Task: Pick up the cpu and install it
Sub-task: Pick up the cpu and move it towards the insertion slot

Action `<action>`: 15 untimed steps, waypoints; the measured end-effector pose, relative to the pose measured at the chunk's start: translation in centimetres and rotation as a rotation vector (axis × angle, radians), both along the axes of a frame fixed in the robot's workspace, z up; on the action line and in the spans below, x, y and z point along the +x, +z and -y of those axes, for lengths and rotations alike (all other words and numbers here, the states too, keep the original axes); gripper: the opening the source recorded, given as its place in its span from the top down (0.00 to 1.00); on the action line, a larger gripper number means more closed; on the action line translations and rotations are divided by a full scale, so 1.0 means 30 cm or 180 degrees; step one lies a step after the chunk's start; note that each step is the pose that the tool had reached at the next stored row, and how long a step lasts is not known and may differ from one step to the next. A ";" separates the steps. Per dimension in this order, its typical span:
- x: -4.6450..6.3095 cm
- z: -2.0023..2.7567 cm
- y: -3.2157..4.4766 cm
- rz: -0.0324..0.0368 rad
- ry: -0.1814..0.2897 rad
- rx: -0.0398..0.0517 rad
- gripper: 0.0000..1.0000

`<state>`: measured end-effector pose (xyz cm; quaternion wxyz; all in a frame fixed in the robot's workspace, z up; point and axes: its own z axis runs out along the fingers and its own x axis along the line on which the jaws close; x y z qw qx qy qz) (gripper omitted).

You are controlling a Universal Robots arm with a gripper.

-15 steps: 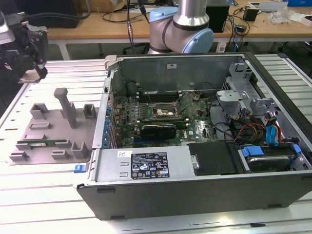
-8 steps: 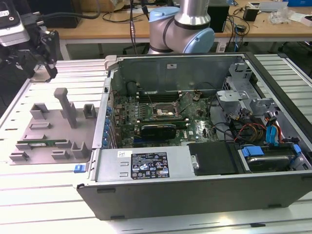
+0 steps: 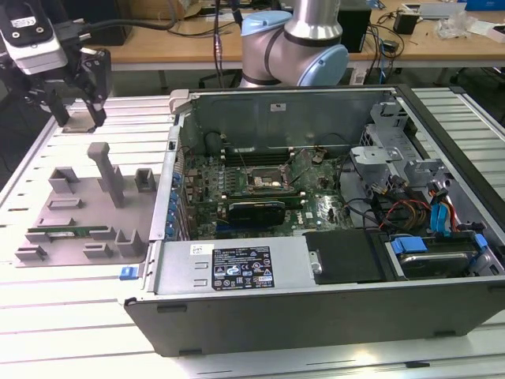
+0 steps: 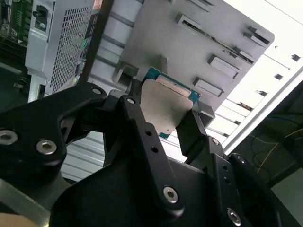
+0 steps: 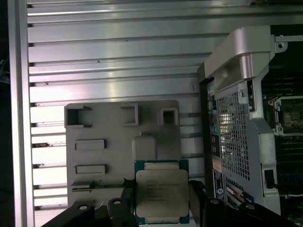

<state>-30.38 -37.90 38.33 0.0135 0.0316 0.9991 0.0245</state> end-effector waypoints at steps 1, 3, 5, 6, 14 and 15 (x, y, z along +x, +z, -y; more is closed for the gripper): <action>0.007 0.000 0.000 0.0000 0.0000 0.0000 0.46; 0.027 0.000 0.000 0.0000 0.0000 0.0000 0.46; 0.049 0.000 0.000 0.0000 0.0000 0.0000 0.46; 0.056 0.000 0.000 0.0000 0.0000 0.0000 0.46; 0.127 0.000 0.000 0.0000 0.0000 0.0000 0.46; 0.133 0.000 0.000 0.0000 0.0000 0.0000 0.46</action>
